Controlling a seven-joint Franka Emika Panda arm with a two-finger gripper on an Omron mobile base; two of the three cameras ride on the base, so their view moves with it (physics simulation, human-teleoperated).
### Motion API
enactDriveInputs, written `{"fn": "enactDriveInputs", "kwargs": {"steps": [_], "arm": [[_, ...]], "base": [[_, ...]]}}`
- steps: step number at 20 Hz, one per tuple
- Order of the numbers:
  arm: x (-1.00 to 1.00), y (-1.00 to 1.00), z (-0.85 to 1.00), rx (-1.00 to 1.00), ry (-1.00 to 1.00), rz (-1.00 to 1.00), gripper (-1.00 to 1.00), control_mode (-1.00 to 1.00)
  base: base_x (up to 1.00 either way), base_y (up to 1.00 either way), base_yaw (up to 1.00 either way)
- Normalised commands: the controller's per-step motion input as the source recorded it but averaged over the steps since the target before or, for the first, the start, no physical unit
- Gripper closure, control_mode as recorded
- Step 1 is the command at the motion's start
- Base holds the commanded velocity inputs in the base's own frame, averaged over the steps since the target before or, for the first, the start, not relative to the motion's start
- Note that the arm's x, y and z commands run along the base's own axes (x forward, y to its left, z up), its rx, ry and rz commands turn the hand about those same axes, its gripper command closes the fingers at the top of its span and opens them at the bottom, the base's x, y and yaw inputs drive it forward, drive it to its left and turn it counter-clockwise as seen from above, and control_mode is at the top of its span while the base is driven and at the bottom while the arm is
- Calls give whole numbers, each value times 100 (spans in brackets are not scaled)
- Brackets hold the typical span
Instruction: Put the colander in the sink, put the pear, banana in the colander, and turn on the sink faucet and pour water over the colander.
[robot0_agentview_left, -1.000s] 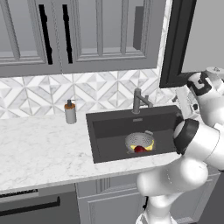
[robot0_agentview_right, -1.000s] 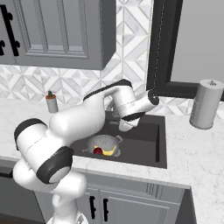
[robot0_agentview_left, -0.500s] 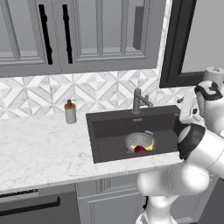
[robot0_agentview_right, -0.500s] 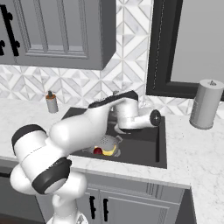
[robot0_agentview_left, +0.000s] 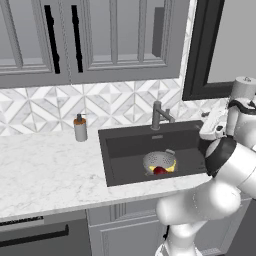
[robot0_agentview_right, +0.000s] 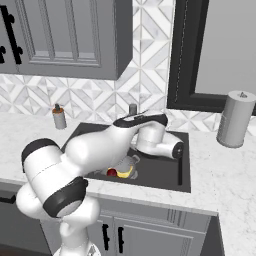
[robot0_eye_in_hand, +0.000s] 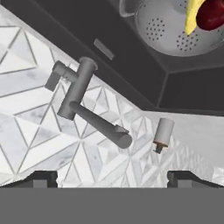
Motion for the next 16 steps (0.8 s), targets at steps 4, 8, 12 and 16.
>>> {"fn": "enactDriveInputs", "kwargs": {"steps": [4, 8, 12, 16], "arm": [[46, 0, 0, 17, -10, 0, -100, -100], [42, 0, 0, 14, -5, 0, -100, -100], [30, 0, 0, 10, -2, -2, -100, -100], [23, 0, 0, 7, 0, -4, -100, -100]], "base": [[0, 0, 0], [0, 0, 0], [0, 0, 0], [0, 0, 0]]}}
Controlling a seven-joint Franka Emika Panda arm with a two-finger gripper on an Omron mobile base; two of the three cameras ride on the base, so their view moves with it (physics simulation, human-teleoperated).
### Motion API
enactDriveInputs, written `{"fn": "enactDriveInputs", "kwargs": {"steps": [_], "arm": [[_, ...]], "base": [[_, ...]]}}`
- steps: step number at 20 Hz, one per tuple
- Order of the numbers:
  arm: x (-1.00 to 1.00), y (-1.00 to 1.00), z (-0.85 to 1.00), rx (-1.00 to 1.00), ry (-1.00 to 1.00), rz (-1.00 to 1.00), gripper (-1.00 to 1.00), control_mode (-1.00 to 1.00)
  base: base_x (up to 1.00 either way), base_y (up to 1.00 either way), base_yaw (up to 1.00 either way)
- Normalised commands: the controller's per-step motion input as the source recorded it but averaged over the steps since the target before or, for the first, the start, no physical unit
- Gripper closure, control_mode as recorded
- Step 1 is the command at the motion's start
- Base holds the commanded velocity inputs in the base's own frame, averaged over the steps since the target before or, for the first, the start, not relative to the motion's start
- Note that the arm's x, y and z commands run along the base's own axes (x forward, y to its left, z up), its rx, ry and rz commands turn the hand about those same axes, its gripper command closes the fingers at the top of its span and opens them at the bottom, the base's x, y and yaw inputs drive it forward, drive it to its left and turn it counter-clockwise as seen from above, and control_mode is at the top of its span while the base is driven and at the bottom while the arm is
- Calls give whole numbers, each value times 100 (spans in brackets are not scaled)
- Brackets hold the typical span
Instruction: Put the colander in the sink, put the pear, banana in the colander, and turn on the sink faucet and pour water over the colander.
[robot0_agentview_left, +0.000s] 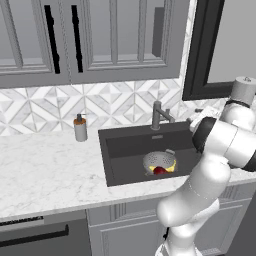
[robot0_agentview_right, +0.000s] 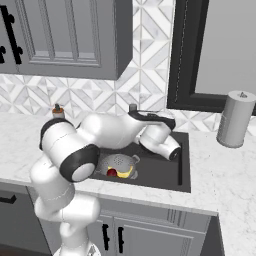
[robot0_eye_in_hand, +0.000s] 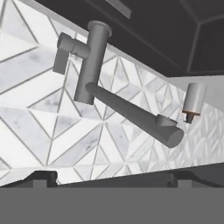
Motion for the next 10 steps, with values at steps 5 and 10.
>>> {"fn": "enactDriveInputs", "kwargs": {"steps": [5, 10], "arm": [[23, 3, -3, 6, 0, -9, -100, -100], [13, 0, -24, 9, 0, -2, -100, -100]], "base": [[0, 0, 0], [0, 0, 0]]}}
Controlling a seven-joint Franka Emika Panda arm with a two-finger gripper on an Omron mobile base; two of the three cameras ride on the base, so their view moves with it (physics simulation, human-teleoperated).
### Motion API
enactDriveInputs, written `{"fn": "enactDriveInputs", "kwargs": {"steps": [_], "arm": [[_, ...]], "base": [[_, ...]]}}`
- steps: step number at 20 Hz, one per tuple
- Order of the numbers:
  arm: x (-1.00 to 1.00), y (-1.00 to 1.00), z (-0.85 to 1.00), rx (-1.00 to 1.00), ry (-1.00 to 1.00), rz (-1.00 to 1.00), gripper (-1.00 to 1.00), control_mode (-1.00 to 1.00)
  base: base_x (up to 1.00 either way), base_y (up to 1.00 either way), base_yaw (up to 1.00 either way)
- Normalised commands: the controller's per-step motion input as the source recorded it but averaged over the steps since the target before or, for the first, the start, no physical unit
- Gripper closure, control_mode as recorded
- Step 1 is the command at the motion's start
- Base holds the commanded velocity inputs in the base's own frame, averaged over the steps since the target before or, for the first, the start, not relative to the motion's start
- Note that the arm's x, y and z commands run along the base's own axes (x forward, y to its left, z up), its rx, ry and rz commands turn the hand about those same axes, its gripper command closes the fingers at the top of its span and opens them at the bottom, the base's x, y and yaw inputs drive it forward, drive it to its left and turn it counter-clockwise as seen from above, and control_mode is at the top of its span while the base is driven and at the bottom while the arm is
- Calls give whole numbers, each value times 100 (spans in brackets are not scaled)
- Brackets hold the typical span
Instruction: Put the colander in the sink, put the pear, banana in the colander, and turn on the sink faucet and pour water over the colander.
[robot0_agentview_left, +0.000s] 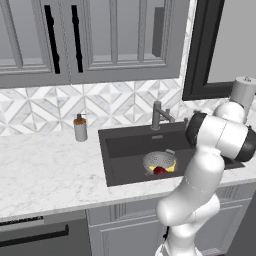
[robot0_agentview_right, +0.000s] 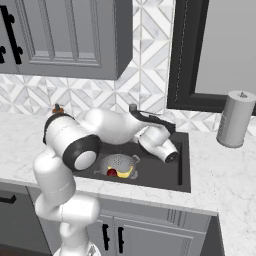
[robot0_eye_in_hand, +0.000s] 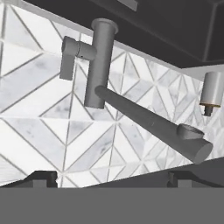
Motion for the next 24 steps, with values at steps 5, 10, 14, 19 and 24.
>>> {"fn": "enactDriveInputs", "kwargs": {"steps": [5, 10, 14, 19, 24], "arm": [[11, 0, -24, 10, 0, 0, -100, -100], [2, 1, -2, 8, 0, 0, -100, -100], [2, 19, 0, 2, 0, 0, -100, -100], [19, 36, 0, 0, 0, 0, -100, -100], [34, 8, 0, 2, 0, 0, -100, -100]], "base": [[0, 0, 0], [0, 0, 0], [0, 0, 0], [0, 0, 0], [0, 0, 0]]}}
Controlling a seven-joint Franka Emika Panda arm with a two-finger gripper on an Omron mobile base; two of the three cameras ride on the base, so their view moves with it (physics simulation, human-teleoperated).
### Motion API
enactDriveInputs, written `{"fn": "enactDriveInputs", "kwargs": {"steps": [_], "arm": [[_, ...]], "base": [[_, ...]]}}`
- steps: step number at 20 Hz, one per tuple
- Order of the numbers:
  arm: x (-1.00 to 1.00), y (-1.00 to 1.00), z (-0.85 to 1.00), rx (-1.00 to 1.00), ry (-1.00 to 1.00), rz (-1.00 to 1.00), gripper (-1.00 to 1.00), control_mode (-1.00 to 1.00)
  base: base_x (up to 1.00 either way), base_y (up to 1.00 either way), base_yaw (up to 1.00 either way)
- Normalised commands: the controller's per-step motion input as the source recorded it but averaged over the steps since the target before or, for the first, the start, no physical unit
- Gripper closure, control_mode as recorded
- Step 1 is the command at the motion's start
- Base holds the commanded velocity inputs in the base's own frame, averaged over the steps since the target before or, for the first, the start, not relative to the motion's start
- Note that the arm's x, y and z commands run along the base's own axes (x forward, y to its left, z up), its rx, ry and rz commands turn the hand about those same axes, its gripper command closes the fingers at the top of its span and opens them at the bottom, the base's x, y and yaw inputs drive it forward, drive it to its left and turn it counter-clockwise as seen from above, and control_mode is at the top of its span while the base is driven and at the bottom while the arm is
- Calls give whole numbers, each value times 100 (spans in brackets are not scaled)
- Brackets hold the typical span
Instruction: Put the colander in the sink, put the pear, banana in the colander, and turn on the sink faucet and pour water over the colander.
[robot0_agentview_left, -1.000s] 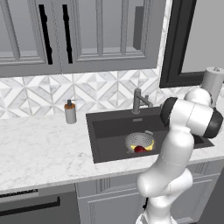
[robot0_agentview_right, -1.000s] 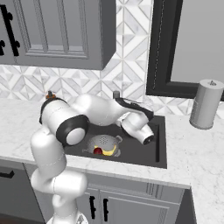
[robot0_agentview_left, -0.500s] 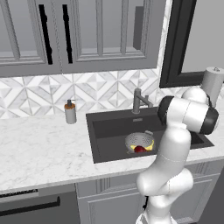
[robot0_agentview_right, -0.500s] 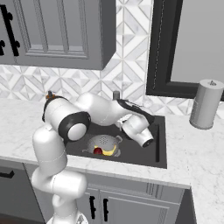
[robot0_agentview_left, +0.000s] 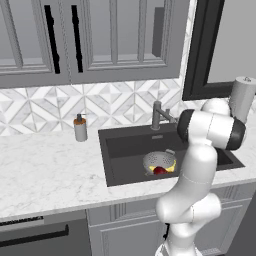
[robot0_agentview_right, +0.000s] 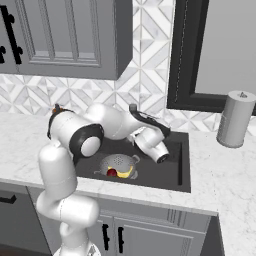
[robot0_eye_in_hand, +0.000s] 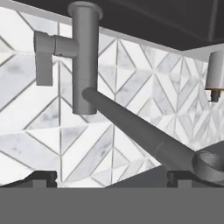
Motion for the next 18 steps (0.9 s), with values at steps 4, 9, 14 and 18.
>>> {"fn": "enactDriveInputs", "kwargs": {"steps": [4, 9, 14, 18], "arm": [[36, -11, -11, 10, 0, 0, -100, -100], [25, -18, -37, 11, 0, 0, -100, -100], [14, -5, -40, 6, 0, 0, -100, -100], [22, 0, -18, 1, 0, 0, -100, -100]], "base": [[0, 0, 0], [0, 0, 0], [0, 0, 0], [0, 0, 0]]}}
